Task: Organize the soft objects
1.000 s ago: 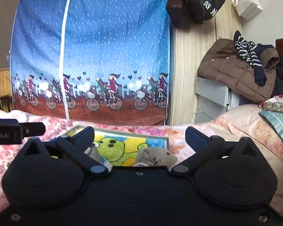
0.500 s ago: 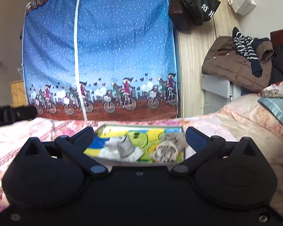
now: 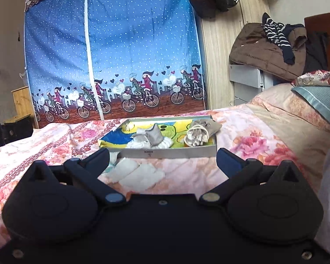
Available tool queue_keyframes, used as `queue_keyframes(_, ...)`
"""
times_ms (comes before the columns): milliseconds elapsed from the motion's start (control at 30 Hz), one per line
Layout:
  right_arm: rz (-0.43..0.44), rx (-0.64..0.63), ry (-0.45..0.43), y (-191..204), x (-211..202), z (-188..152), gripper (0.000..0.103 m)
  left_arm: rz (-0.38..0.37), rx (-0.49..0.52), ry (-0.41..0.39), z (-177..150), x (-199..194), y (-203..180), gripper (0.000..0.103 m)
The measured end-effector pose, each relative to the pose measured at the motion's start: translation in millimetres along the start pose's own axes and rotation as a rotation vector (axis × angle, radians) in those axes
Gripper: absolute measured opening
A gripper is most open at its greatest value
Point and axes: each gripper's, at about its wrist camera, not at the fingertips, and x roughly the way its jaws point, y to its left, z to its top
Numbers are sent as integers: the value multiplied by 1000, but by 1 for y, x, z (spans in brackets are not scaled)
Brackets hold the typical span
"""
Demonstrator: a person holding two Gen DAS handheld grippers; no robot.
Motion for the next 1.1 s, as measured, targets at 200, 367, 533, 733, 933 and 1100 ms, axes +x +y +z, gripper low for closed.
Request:
queue_keyframes(200,-29,-4,29,3,-15,-15,103,-23,13,24,-16,-15,3,102)
queue_keyframes(367,-52,-33,51,8,-8,-15,103,-34,41,101,-24,-11,1,102)
queue_keyframes(533,-85,-49,126,10,8,-21,103,6,76,191,-33,4,-2,102)
queue_keyframes(733,-76,-51,171,10,13,-24,103,9,59,221,-35,9,1,102)
queue_keyframes(933,-61,-58,179,13,10,-24,103,-1,72,266,-39,16,-2,102)
queue_keyframes(1100,-54,-57,184,14,9,-24,103,-6,93,265,-41,16,-6,102)
